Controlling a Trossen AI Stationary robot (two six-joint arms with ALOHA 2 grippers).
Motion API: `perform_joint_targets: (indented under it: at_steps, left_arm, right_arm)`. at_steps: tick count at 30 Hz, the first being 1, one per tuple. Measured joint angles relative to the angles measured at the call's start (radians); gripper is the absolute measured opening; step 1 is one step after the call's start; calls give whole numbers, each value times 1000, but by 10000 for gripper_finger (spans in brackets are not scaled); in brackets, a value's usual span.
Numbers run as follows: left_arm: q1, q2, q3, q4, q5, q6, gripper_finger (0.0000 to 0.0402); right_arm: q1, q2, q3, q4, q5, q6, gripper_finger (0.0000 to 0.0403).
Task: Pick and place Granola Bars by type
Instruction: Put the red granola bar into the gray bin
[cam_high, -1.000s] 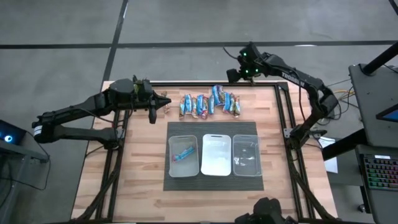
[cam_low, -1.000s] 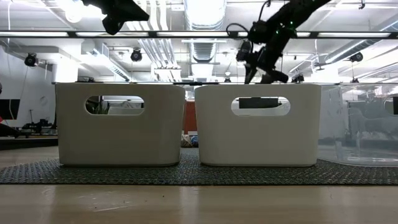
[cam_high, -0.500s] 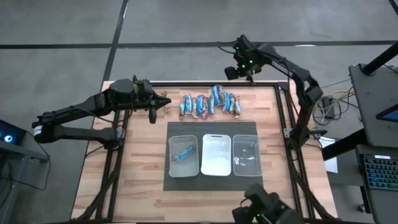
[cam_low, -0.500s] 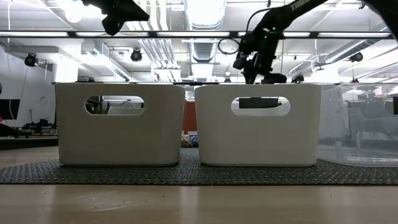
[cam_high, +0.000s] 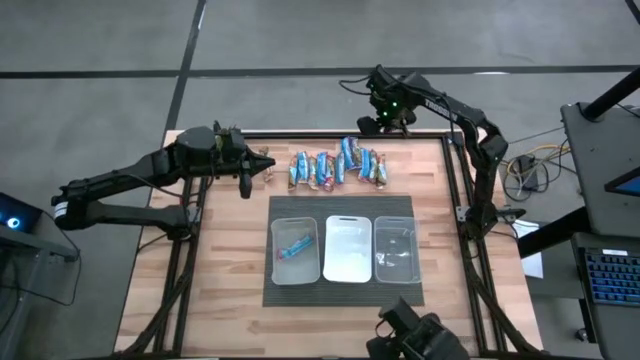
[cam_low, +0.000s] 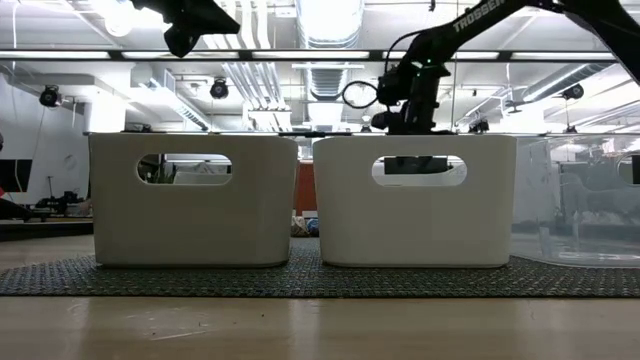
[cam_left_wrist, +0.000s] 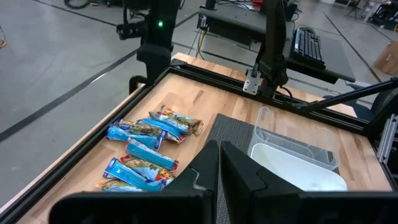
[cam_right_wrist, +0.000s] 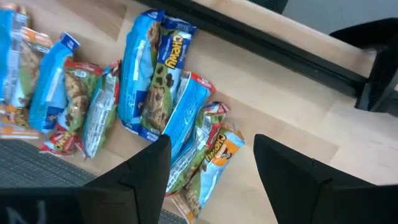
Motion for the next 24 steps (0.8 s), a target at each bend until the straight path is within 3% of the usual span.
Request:
perform_joint_targets:
  at_steps: [13, 24]
  left_arm:
    - [0, 2, 0, -14, 0, -5, 0]
    - [0, 2, 0, -14, -11, -7, 0]
  right_arm:
    - [24, 93, -9, 0, 8, -12, 219]
    - [36, 79, -76, 30, 60, -23, 219]
